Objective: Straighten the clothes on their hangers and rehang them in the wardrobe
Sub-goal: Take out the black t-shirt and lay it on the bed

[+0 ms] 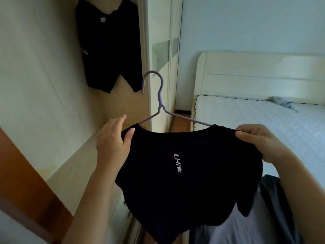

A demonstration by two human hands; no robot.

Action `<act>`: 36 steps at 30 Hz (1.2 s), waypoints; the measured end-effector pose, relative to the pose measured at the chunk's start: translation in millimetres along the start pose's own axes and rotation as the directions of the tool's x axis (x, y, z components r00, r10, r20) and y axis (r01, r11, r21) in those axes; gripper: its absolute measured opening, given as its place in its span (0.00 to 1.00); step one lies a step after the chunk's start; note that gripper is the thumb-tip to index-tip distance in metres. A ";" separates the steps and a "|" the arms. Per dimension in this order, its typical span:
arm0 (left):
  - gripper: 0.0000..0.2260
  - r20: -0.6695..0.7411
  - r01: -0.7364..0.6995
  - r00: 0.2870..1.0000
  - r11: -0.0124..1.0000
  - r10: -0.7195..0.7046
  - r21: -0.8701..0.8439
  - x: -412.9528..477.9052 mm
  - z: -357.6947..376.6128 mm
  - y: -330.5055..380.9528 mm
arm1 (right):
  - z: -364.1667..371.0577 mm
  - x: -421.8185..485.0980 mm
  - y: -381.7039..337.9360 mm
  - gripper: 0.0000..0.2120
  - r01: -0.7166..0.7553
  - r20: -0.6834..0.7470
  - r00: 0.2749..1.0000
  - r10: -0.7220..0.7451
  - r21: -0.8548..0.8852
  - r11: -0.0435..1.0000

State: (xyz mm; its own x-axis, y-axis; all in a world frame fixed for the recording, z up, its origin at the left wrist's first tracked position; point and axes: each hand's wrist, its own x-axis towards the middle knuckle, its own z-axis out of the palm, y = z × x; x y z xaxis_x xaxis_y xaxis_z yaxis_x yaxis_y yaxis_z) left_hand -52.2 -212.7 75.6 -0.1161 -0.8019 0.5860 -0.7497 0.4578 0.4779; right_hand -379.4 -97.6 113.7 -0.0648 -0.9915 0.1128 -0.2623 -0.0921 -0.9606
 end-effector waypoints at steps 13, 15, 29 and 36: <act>0.25 0.142 0.187 0.976 0.973 -0.167 -0.138 -56.8 57.0 29.1 | -47.3 -121.0 46.4 0.12 -0.061 -0.298 0.945 0.137 0.250 0.966; 0.26 0.141 0.144 0.983 0.972 -0.119 -0.185 -60.6 56.4 45.7 | -53.1 -139.8 46.0 0.15 -0.027 -0.311 0.944 0.108 0.255 0.967; 0.17 0.102 -0.169 0.973 0.937 0.208 -0.306 -177.3 14.2 248.1 | -107.2 -412.3 -11.0 0.16 -0.013 -0.539 0.836 0.100 0.164 0.986; 0.12 0.345 -0.225 0.841 0.848 0.417 -0.479 -263.7 21.1 374.3 | -140.4 -596.4 -37.4 0.09 -0.076 -0.731 0.661 0.172 0.163 0.984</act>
State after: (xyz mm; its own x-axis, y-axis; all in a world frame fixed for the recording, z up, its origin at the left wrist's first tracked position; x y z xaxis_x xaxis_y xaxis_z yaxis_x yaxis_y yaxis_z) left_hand -316.0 162.0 86.1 -0.6353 -0.6155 0.4664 -0.2979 0.7525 0.5873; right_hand -466.1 510.1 118.0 -0.7914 -0.6038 0.0954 -0.0965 -0.0307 -0.9949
